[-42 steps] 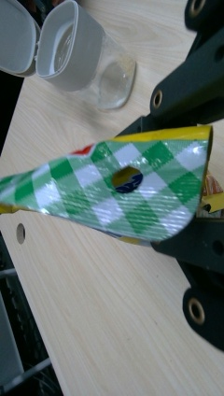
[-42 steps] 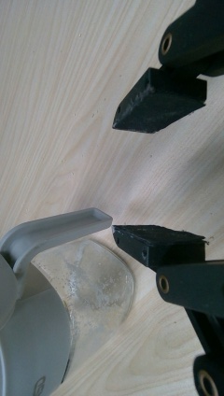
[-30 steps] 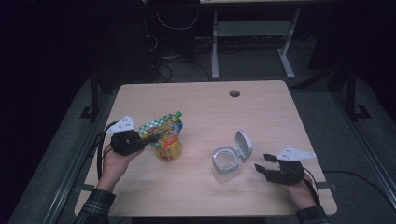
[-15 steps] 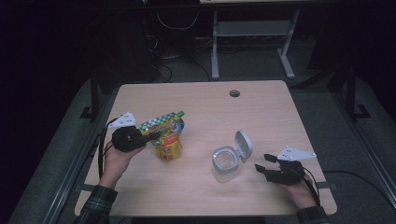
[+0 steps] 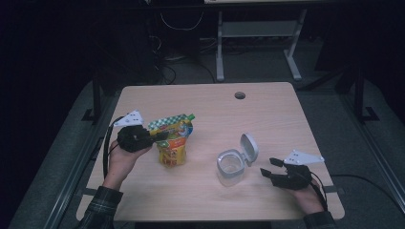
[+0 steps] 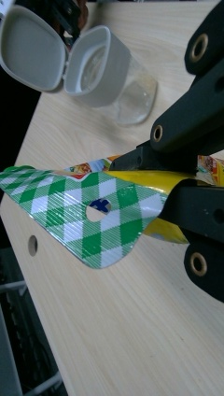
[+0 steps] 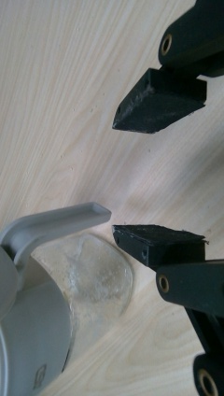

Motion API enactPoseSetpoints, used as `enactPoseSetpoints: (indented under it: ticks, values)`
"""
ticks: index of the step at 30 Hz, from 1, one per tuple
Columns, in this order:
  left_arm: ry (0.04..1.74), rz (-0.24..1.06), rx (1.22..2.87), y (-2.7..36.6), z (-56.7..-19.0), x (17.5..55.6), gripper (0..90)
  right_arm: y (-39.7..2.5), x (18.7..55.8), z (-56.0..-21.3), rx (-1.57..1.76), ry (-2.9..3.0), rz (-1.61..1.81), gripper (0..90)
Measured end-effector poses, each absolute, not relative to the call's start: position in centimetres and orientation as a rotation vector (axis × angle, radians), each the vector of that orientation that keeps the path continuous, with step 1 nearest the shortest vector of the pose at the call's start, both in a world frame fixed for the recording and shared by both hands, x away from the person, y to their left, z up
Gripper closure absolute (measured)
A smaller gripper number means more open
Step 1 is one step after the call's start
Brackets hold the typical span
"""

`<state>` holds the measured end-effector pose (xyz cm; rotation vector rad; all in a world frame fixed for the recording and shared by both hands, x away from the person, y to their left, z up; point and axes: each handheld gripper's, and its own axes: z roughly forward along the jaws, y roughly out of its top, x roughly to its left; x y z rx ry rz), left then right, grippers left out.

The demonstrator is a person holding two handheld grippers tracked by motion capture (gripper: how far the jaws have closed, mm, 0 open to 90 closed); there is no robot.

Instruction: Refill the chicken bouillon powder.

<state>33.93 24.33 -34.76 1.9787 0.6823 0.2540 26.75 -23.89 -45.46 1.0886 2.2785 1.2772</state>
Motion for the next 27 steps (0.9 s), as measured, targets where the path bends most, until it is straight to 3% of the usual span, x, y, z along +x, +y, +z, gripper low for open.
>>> enactPoseSetpoints:
  ticks: [6,9,17,27]
  values:
    - [0.655,0.242,1.953,24.1,-33.5,33.5,90.0,-23.8,25.9,-45.3,1.093,2.28,1.286,45.2]
    - [0.645,0.23,1.941,24.0,-33.1,33.4,90.0,-23.9,25.4,-45.1,1.086,2.285,1.292,54.4]
    - [0.613,0.19,1.924,23.1,-32.1,32.9,90.0,-23.2,24.3,-44.1,1.035,2.326,1.335,89.7]
    - [0.586,0.154,1.918,22.2,-31.3,32.5,90.0,-21.6,23.2,-42.4,0.897,2.384,1.441,89.8]
